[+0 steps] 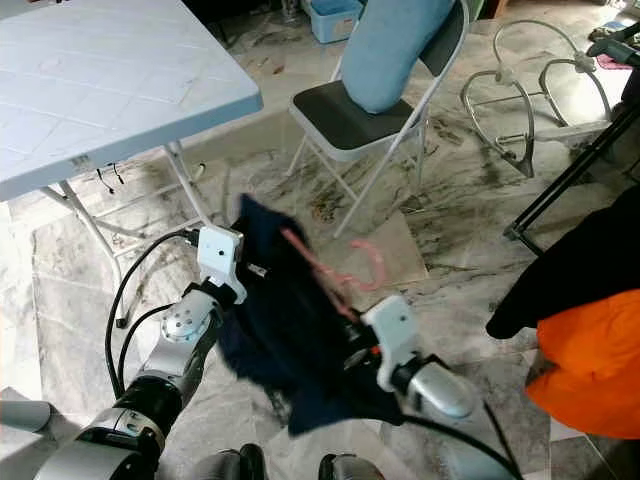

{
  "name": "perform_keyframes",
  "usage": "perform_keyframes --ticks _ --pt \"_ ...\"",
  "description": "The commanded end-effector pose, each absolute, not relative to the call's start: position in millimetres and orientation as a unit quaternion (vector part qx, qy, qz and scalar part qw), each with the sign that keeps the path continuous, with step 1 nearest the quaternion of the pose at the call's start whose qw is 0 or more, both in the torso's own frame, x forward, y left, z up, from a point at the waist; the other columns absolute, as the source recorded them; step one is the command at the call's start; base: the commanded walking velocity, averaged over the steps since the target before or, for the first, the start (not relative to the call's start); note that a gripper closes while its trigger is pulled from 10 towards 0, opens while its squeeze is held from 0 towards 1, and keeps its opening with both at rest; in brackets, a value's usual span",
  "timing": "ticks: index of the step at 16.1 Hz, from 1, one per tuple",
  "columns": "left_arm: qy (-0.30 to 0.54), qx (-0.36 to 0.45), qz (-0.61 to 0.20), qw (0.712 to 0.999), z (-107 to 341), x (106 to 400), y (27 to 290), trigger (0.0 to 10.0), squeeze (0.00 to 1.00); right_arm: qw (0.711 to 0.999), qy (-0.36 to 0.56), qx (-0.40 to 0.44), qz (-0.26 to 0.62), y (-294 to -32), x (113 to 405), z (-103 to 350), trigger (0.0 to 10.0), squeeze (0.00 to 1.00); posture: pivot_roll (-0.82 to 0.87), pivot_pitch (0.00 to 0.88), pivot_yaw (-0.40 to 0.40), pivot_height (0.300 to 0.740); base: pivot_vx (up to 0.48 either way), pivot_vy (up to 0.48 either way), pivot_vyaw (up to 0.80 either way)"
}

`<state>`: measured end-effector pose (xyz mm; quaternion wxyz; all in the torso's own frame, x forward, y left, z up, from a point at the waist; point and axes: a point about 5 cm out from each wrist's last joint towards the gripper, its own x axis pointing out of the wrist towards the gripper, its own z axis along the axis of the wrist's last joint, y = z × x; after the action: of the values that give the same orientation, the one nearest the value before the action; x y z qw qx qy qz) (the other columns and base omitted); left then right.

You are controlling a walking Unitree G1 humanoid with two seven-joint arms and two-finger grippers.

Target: Hang hanger

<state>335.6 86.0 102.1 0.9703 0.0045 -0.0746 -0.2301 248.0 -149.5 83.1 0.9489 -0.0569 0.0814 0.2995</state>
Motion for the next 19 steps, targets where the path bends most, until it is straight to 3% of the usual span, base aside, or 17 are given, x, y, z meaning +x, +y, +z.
perform_keyframes --ticks 1,12,19 --pt "-0.066 0.008 -0.238 0.969 100 336 85 0.0 0.0 0.954 0.054 -0.067 0.288 -152 252 95 10.0 0.0 -0.16 0.17 0.042 0.74 0.0 0.0 0.0" --pt "-0.039 0.023 -0.222 0.974 89 336 95 0.0 0.0 0.945 0.051 -0.077 0.313 -142 251 100 10.0 0.0 -0.16 0.169 0.041 0.74 0.0 0.0 0.0" --pt "-0.04 0.052 -0.17 0.983 95 346 108 0.0 0.0 0.939 0.067 -0.077 0.329 -147 243 97 10.0 0.0 -0.17 0.166 0.046 0.74 0.0 0.0 0.0"
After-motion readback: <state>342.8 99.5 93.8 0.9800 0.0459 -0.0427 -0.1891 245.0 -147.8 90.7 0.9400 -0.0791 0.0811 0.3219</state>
